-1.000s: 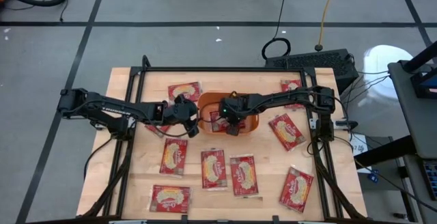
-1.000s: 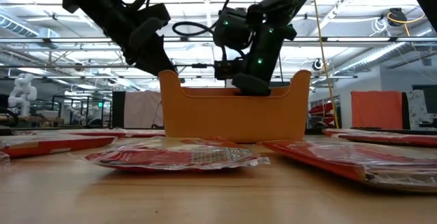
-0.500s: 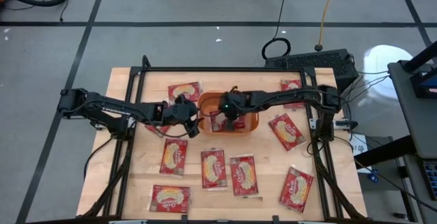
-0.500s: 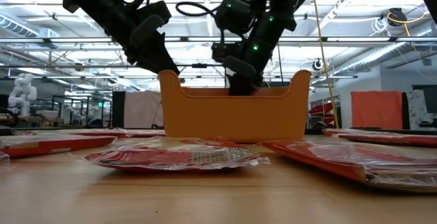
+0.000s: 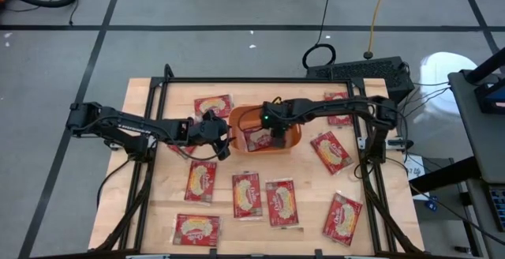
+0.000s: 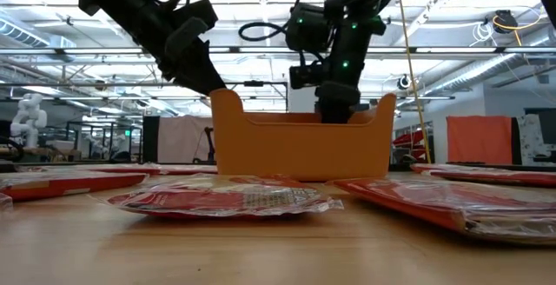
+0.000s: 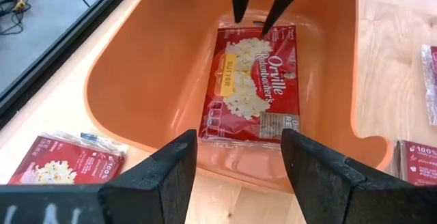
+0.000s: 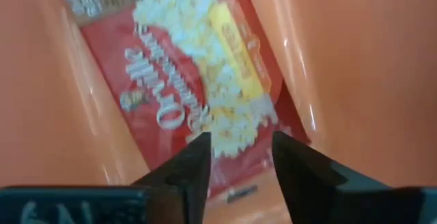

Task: Sort popcorn bags into baskets
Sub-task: Put the red popcorn bag into the orange bin

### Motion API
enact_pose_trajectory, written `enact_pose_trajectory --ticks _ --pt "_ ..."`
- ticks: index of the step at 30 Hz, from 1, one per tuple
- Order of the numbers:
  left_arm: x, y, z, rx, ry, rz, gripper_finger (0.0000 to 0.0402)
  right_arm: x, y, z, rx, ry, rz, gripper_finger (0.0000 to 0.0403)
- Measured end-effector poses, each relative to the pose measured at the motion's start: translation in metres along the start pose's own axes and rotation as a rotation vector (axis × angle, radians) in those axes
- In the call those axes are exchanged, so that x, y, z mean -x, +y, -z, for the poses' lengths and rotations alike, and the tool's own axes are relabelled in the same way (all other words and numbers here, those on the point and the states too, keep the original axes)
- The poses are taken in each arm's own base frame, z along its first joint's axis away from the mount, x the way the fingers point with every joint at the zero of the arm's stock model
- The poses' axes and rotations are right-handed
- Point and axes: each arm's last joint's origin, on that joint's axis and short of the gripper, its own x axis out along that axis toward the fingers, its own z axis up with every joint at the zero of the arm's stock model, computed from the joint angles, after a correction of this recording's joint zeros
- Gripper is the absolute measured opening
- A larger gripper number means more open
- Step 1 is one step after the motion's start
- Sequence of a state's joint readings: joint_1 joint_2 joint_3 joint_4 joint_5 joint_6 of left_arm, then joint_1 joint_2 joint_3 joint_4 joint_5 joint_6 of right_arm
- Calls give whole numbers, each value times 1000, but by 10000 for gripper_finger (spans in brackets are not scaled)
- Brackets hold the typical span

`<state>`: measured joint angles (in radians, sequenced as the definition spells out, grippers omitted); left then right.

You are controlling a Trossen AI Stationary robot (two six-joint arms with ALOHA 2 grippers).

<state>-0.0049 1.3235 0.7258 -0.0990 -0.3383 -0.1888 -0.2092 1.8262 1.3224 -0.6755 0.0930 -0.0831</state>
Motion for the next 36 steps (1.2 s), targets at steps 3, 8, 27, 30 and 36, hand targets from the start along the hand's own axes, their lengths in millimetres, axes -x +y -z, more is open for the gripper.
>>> enact_pose_trajectory --ticks 3,8,27,30,36 --pt "-1 2 -1 1 -3 -6 218 5 2 3 -60 24 38 164" --pt "0 1 -3 -7 -24 -2 218 1 -3 8 -188 78 40 173" --pt "0 -1 -5 -14 -46 10 218 -22 -2 10 -283 140 48 170" --pt "0 -1 -5 -14 -46 10 218 -28 -1 9 -276 142 47 169" --pt "0 -1 -5 -34 -46 9 218 -29 -4 8 -256 130 46 160"
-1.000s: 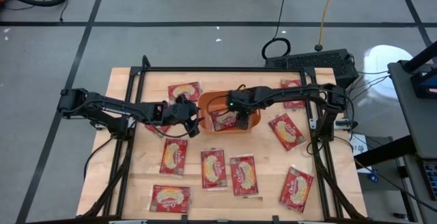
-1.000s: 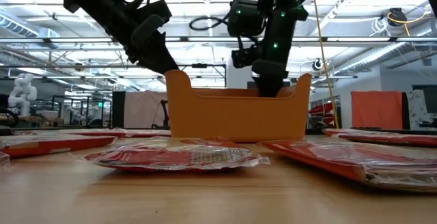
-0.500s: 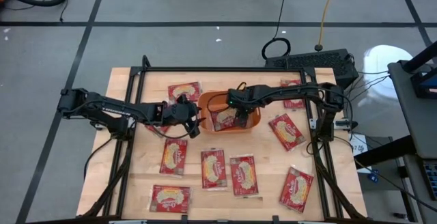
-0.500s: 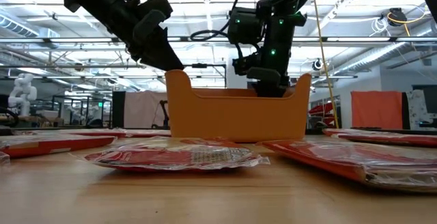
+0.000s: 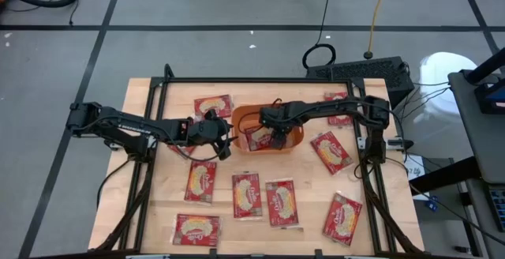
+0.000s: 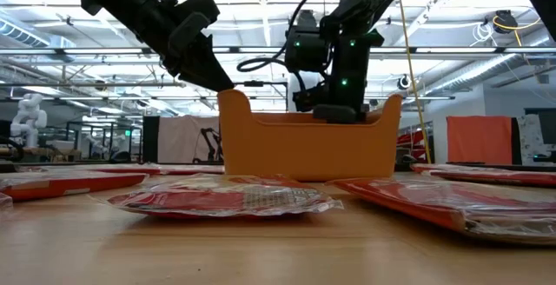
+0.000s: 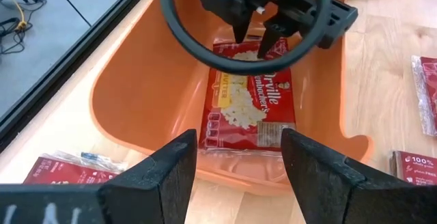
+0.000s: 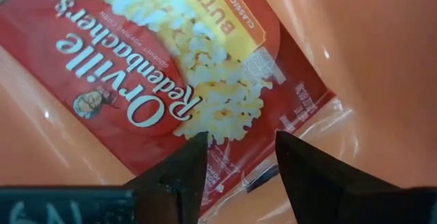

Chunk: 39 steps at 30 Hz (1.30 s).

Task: Sort popcorn bags into baskets
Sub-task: Put the red popcorn bag into the orange bin

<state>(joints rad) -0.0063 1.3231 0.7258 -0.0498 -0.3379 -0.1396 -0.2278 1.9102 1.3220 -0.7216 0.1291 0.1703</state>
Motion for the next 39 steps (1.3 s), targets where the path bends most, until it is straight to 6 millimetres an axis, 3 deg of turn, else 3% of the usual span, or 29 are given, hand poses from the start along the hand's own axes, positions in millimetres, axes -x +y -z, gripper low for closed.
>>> enact_pose_trajectory --ticks 4,10,17,20,25,34,39 --pt "0 0 0 -1 0 0 218 0 0 0 13 -4 0 120" --pt "0 0 0 -6 -1 0 218 0 1 -5 21 -49 1 18" --pt "0 0 0 -5 -1 0 218 7 3 -13 43 -158 16 2" --pt "0 0 0 -5 0 0 218 19 1 -9 38 -151 10 3" --pt "0 0 0 -5 0 -1 218 19 0 0 -54 -58 11 15" --pt "-2 7 -1 8 -2 -24 218 5 2 2 -92 -12 50 122" --pt "-2 8 -2 14 -4 -27 218 -7 8 -2 -28 -5 -26 148"
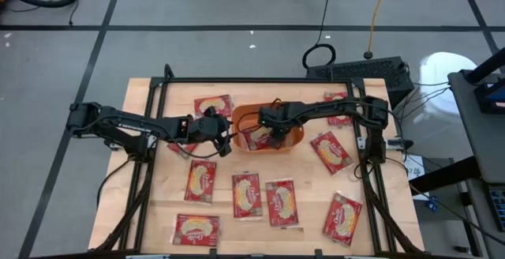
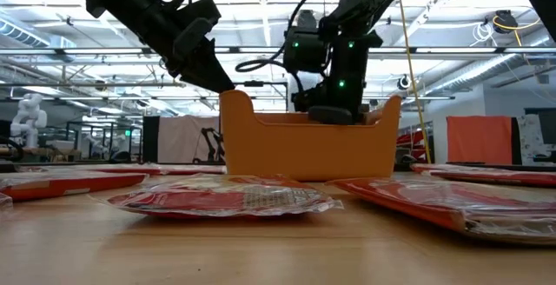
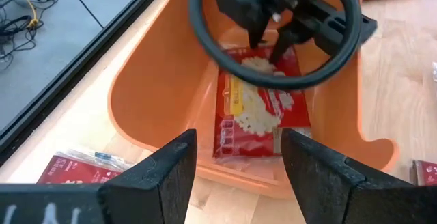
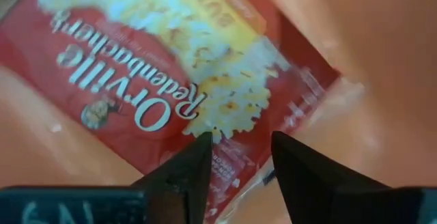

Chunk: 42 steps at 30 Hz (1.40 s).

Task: Sort popcorn bags into baskets
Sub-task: Put the red popcorn bag into the orange bin

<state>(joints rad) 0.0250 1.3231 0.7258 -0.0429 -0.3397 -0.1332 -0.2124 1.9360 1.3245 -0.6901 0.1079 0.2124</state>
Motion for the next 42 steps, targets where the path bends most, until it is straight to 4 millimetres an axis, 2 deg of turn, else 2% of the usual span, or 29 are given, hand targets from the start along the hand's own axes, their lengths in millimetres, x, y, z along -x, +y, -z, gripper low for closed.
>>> enact_pose_trajectory --ticks 5,12,15,23,27,30,35,39,42 --pt "0 0 0 0 1 0 218 -1 3 0 26 5 -5 134" --pt "0 0 1 -2 5 0 218 15 0 8 46 47 -24 109" --pt "0 0 1 -1 5 0 218 23 1 7 41 9 -32 105" --pt "0 0 1 -1 5 0 218 56 -1 10 18 -74 -49 109" --pt "0 0 1 -1 6 0 218 92 0 17 31 -170 -73 109" --pt "0 0 1 -5 6 0 218 125 1 29 13 -258 -45 109" --pt "0 0 1 -7 6 0 218 166 8 68 -29 -257 44 109" --pt "0 0 1 -7 6 0 218 182 24 100 -53 -223 69 109" --pt "0 -1 1 -9 6 2 218 180 39 123 -55 -199 41 109"
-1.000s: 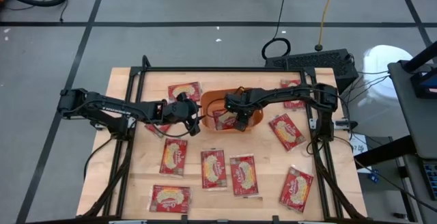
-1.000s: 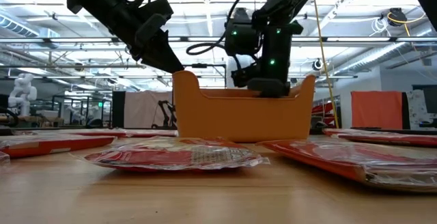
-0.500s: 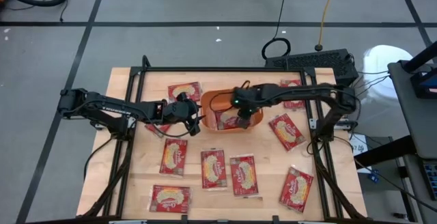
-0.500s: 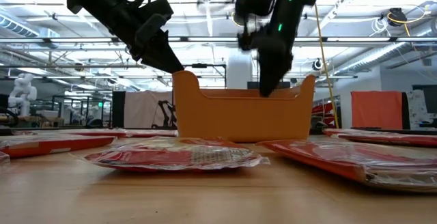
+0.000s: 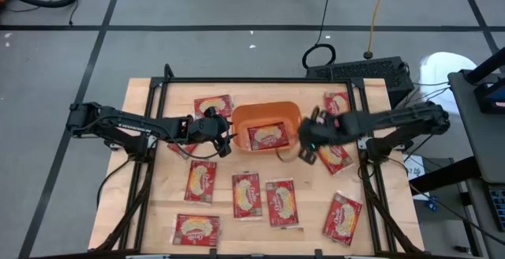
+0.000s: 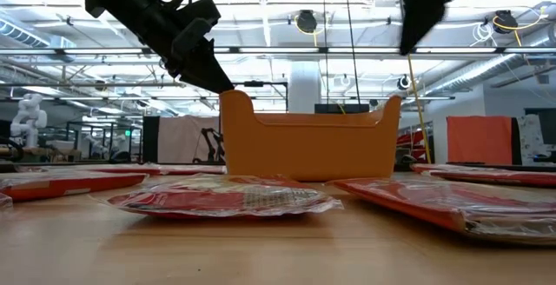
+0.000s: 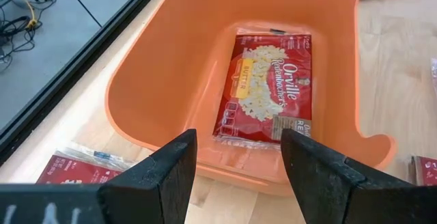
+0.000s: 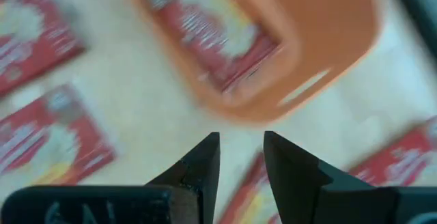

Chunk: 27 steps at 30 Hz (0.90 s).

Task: Sort popcorn bags into baskets
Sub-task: Put the red popcorn bag into the orange bin

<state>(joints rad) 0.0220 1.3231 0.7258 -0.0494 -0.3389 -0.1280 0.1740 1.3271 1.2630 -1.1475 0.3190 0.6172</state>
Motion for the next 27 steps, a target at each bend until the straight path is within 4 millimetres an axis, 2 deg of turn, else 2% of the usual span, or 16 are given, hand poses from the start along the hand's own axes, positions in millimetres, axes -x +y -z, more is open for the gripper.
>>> enact_pose_trajectory --ticks 5,12,16,21,27 --pt "2 -5 0 -5 -2 15 218 -20 15 43 -54 89 -13 110" --pt "3 -9 1 -6 -6 31 218 -65 22 93 -101 132 37 135" --pt "3 -9 0 7 -9 31 218 -87 16 109 -97 63 91 164" --pt "3 -9 0 27 -14 32 218 -105 11 118 -56 -34 139 194" --pt "3 -9 -1 44 -20 33 218 -120 -1 135 -57 -29 195 193"
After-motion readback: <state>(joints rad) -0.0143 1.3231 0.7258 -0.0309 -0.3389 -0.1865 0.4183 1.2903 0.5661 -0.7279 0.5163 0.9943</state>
